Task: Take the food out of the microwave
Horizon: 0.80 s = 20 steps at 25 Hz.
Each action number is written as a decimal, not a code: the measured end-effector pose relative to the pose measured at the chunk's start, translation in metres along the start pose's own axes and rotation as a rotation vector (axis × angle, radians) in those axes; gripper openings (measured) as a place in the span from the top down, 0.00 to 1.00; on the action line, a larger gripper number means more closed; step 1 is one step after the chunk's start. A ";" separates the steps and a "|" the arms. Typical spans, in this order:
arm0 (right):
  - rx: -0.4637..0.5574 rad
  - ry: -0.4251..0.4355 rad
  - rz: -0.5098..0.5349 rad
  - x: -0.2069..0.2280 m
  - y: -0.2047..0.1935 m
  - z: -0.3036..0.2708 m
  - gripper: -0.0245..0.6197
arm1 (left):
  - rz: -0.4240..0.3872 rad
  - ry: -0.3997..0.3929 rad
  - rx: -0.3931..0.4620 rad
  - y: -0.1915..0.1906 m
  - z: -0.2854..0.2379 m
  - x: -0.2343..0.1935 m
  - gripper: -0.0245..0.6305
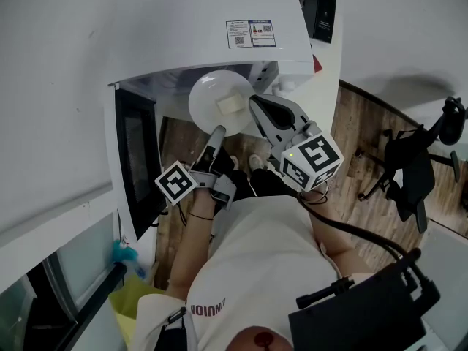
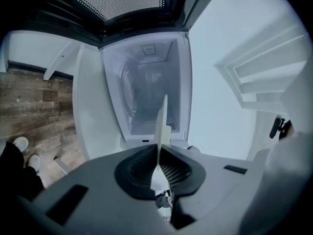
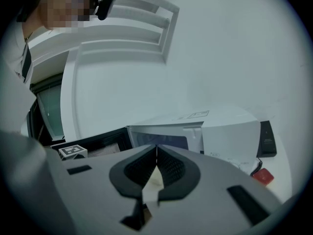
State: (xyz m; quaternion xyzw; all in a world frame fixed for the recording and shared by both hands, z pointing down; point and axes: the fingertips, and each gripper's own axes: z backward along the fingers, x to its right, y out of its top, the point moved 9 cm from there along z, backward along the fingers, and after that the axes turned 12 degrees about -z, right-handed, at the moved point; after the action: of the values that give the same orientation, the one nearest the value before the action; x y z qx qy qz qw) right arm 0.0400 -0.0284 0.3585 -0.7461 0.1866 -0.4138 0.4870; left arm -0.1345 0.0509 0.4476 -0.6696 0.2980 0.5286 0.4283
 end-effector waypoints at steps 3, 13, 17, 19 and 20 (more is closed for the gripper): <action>0.004 -0.004 0.001 0.002 0.002 0.001 0.93 | -0.004 -0.004 -0.007 -0.001 0.002 0.002 0.93; 0.007 -0.016 0.003 0.005 0.002 0.005 0.93 | -0.002 -0.011 -0.009 -0.001 0.011 0.007 0.93; 0.010 -0.019 0.004 0.005 0.002 0.006 0.93 | -0.003 -0.018 -0.016 -0.002 0.014 0.008 0.93; 0.011 -0.021 0.004 0.004 0.002 0.006 0.93 | -0.005 -0.020 -0.020 -0.003 0.015 0.009 0.93; 0.011 -0.022 0.003 0.004 0.002 0.006 0.93 | -0.005 -0.019 -0.021 -0.003 0.016 0.009 0.93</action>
State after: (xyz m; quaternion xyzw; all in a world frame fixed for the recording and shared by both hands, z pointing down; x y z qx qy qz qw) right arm 0.0470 -0.0284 0.3575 -0.7476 0.1805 -0.4059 0.4937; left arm -0.1365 0.0670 0.4386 -0.6698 0.2866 0.5371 0.4252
